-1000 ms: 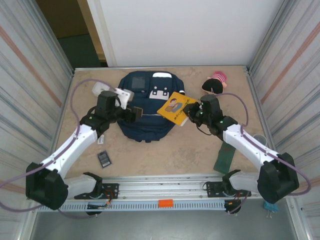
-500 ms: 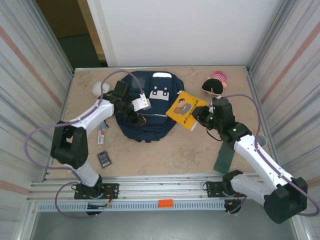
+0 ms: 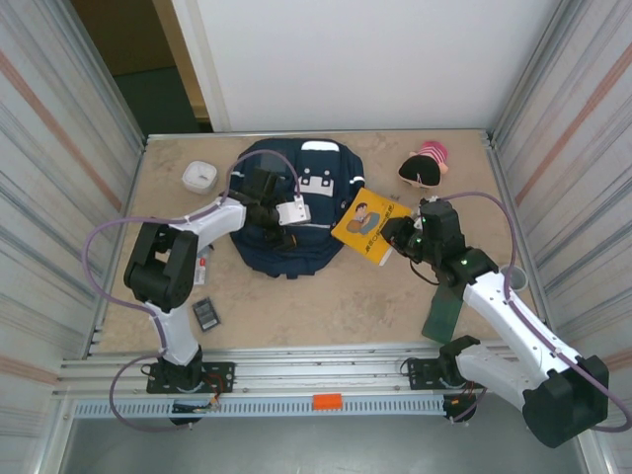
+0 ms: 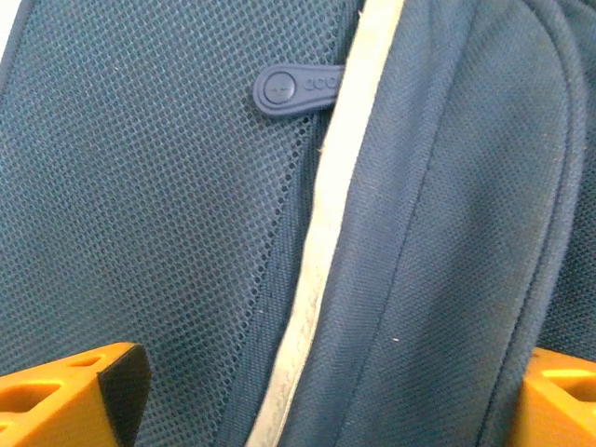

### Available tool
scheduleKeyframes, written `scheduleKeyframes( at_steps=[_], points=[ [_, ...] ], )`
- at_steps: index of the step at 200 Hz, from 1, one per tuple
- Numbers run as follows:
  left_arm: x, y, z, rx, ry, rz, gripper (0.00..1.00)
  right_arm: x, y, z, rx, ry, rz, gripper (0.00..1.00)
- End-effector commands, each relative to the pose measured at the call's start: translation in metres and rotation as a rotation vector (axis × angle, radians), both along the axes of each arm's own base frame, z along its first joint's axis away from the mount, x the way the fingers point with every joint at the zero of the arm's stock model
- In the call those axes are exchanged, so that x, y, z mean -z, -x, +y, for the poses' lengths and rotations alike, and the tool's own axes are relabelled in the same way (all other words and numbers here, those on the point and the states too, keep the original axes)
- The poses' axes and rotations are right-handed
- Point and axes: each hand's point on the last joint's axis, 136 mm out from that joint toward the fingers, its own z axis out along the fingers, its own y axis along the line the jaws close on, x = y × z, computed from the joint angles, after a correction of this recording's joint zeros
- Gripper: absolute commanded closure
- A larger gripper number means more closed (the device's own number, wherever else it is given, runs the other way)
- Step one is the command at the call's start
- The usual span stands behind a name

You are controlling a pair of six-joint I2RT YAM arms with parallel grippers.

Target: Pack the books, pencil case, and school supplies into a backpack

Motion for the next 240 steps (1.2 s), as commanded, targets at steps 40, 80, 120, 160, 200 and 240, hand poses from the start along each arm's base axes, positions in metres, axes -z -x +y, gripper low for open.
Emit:
scheduleKeyframes(
  at_steps=[40,80,120,160,200,240],
  points=[
    [0.004,-0.005,-0.003,-0.065,0.001,-0.064,0.94,-0.038,-0.006,-0.003,-0.028,-0.017,-0.132,0.99],
    [-0.075,0.030,-0.042,-0.209,0.188,-0.002,1.00,-0.045,-0.002,-0.032,0.019,-0.020,-0.114,1.00],
    [-0.130,0.043,-0.042,-0.535,0.360,0.110,1.00,-0.059,0.009,-0.069,0.079,0.002,-0.125,1.00],
    [-0.170,0.062,-0.050,-0.701,0.553,0.254,1.00,-0.062,0.031,-0.088,0.122,0.031,-0.083,1.00],
    [-0.221,0.054,-0.065,-0.721,0.773,0.380,1.00,-0.062,0.051,-0.065,0.022,-0.086,-0.074,1.00],
    [-0.242,0.043,-0.075,-0.674,0.852,0.429,1.00,-0.060,0.060,-0.024,-0.097,-0.242,-0.106,1.00]
  ],
)
